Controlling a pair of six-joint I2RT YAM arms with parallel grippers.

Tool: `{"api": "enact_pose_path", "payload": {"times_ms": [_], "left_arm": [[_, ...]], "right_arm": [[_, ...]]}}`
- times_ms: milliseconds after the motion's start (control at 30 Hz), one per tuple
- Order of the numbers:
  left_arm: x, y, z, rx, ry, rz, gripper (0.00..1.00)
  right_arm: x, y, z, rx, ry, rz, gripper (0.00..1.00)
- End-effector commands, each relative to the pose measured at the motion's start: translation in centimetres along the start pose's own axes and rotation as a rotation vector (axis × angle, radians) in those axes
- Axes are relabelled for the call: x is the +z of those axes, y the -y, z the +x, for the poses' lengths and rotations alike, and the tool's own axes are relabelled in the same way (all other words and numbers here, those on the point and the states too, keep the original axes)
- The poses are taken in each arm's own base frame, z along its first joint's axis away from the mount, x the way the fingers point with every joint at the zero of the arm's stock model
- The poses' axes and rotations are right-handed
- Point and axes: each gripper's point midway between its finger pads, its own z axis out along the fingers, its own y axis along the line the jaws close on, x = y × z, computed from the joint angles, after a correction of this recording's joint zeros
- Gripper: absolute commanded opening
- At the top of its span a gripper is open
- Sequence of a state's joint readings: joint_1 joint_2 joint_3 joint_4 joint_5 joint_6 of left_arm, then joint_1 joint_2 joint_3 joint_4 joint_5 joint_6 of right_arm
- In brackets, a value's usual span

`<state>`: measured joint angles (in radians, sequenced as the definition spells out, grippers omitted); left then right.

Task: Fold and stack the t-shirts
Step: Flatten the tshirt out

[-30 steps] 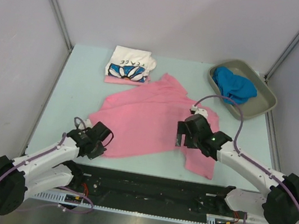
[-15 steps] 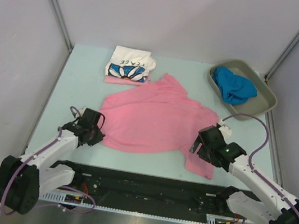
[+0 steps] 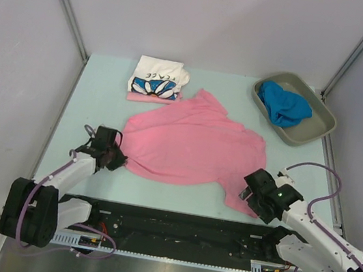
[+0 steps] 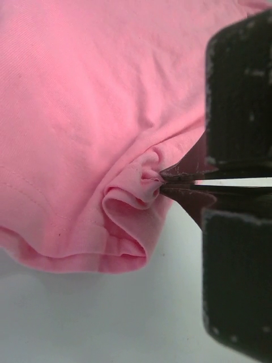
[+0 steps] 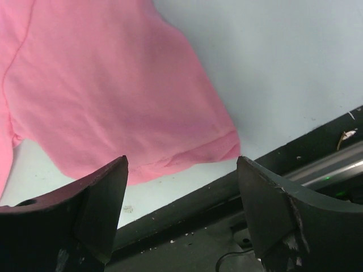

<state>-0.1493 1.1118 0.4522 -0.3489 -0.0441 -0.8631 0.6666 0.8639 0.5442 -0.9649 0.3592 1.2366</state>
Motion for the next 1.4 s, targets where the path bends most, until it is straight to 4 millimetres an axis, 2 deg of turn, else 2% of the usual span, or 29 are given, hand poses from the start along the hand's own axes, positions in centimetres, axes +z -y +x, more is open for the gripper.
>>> {"api": "enact_pose_path", "payload": {"times_ms": [0, 367, 567, 700, 967, 1033, 1067, 1100, 1167, 1233, 1300, 1333, 1367], "left_arm": [[0.0, 0.3, -0.9, 0.009, 0.028, 0.044, 0.00], [-0.7, -1.1, -2.1, -0.047, 0.078, 0.044, 0.00], [-0.7, -1.4, -2.4, -0.052, 0.086, 0.037, 0.00], [-0.5, -1.1, -2.2, -0.053, 0.063, 0.053, 0.00], [-0.8, -1.6, -2.4, -0.046, 0.076, 0.033, 0.00], [-0.9, -1.8, -2.3, -0.040, 0.075, 0.030, 0.00], [-0.9, -1.9, -2.2, -0.042, 0.072, 0.026, 0.00], [-0.9, -2.0, -2.2, -0.042, 0.072, 0.026, 0.00], [-1.0, -1.9, -2.2, -0.045, 0.076, 0.029, 0.00], [-1.2, -1.8, -2.3, -0.046, 0.082, 0.038, 0.01], [-2.0, -0.7, -2.7, -0.045, 0.081, 0.073, 0.00], [-2.4, -0.3, -2.9, -0.042, 0.081, 0.086, 0.00], [-3.5, 1.2, -4.0, -0.040, 0.098, 0.131, 0.00]], "right_arm": [[0.3, 2.0, 0.1, 0.061, 0.018, 0.089, 0.82], [1.3, 2.4, 1.6, 0.055, -0.025, 0.120, 0.80], [1.9, 2.6, 2.0, 0.073, -0.029, 0.110, 0.72], [2.3, 2.6, 2.0, 0.073, -0.021, 0.104, 0.59], [2.6, 2.3, 0.3, 0.065, 0.027, 0.091, 0.38], [2.7, 2.1, -0.3, 0.052, 0.045, 0.080, 0.27], [2.8, 2.0, -0.5, 0.048, 0.048, 0.078, 0.11], [3.0, 1.6, -0.8, 0.049, 0.059, 0.066, 0.01], [3.4, 1.5, -1.1, 0.018, 0.070, 0.073, 0.00], [3.4, 0.4, -2.1, 0.026, 0.090, 0.044, 0.00], [2.7, -1.5, -3.6, -0.007, 0.128, -0.019, 0.00], [1.4, -3.5, -5.2, -0.005, 0.165, -0.078, 0.00], [0.6, -4.5, -6.1, -0.056, 0.190, -0.109, 0.00]]}}
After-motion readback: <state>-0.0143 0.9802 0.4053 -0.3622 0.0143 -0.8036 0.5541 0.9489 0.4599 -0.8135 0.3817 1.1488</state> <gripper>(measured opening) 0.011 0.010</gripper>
